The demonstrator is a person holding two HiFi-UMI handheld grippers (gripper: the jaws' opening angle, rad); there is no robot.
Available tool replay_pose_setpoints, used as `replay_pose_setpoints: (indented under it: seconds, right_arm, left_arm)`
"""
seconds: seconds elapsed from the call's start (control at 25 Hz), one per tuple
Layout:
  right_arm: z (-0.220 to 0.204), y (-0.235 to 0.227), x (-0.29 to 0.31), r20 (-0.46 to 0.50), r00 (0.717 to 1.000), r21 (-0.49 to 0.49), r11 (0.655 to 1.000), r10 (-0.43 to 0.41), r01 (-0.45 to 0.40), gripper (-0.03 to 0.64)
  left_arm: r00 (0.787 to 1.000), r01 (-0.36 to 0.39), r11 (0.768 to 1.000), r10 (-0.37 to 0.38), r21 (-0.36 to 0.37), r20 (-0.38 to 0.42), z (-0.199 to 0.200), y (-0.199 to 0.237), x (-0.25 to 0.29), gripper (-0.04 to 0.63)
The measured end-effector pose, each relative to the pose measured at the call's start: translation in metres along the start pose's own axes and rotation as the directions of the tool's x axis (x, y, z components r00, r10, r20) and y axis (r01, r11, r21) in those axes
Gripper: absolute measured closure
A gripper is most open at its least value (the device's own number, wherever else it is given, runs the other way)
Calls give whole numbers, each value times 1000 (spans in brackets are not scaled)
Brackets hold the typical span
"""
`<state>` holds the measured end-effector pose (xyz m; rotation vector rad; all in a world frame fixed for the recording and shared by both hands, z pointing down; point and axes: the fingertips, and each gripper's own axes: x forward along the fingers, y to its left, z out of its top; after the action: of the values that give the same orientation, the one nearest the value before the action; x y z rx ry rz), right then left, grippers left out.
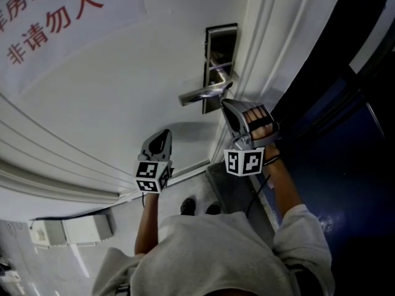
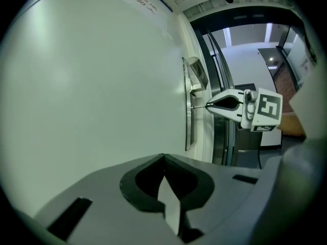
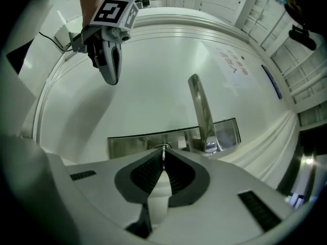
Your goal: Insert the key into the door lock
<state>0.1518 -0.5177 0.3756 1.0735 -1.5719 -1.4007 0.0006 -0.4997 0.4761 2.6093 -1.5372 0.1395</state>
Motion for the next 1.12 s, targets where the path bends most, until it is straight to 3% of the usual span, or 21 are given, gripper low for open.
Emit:
replay_pose_setpoints:
  seconds: [1.12]
  right_arm:
    - [0, 0, 29, -1, 1000, -62, 998, -24, 24, 588]
  left_arm:
    - [1000, -10, 1000, 10, -15, -6, -4, 6, 0, 578]
